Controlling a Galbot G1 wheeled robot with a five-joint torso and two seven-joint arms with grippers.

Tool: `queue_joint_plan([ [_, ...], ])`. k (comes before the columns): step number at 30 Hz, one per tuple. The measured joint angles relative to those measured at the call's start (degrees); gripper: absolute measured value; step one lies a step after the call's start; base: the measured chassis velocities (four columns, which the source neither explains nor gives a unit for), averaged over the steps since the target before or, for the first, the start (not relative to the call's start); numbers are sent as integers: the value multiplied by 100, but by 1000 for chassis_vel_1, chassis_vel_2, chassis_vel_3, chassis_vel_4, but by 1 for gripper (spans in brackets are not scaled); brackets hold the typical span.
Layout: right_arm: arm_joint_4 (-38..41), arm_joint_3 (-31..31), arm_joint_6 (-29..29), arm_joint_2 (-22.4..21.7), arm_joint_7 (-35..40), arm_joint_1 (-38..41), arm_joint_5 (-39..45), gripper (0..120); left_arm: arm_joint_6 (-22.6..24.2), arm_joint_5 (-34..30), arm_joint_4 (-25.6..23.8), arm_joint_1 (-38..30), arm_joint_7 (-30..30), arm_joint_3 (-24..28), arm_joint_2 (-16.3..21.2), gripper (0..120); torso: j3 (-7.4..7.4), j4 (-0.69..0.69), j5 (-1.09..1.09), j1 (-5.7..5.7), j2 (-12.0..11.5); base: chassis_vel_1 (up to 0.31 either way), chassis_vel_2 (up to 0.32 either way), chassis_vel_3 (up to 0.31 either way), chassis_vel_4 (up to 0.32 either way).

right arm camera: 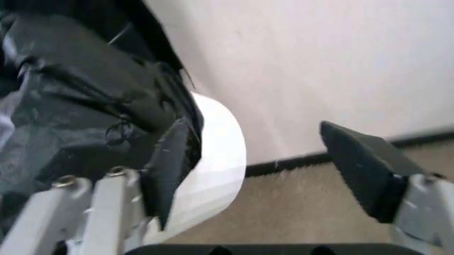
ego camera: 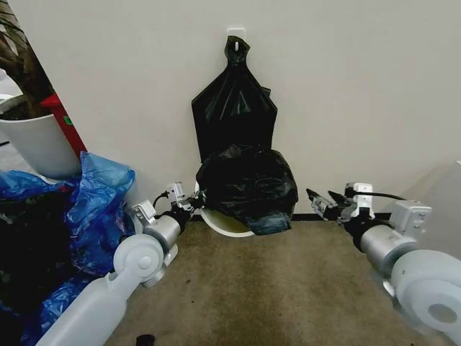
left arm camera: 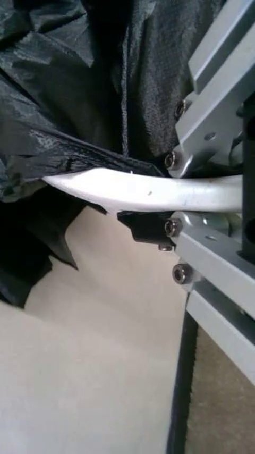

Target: Place the garbage bag over the trash bin.

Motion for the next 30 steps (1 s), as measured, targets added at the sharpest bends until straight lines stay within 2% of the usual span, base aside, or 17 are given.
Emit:
queue_joint_plan([
  [2,0,-5,26,19,33,1,48,73,0,-2,-1,1,-7,1,-1,1,0,0,0,0,0,0,0,0,0],
  [4,0,-54,172,234,111,-96,338,86,0,-21,9,-7,-91,28,-7,1,0,1,2,0,0,0,0,0,0],
  [8,1,-112,198,414,-442,-395,176,98,-4,-53,79,-99,-188,61,-9,1,0,-3,2,0,0,0,0,0,0],
  [10,1,-119,199,425,-474,-402,196,99,-9,-55,88,-110,-194,65,-11,1,0,-3,1,0,0,0,0,0,0],
  [14,15,-181,701,720,-541,-216,1488,100,-318,-71,273,-337,-278,117,-105,1,0,-1,1,0,0,0,0,0,0],
  [18,15,-236,994,962,-460,-117,2000,100,-537,4,401,-381,-314,154,-238,1,0,-1,0,0,0,0,0,0,0],
  [22,15,-311,1200,1183,-410,-34,2205,100,-685,223,479,-385,-318,190,-370,1,0,1,0,0,0,0,0,0,0],
  [30,11,-402,1232,1296,-389,2,2273,100,-725,405,497,-382,-303,206,-467,1,0,0,1,0,0,0,0,0,0],
])
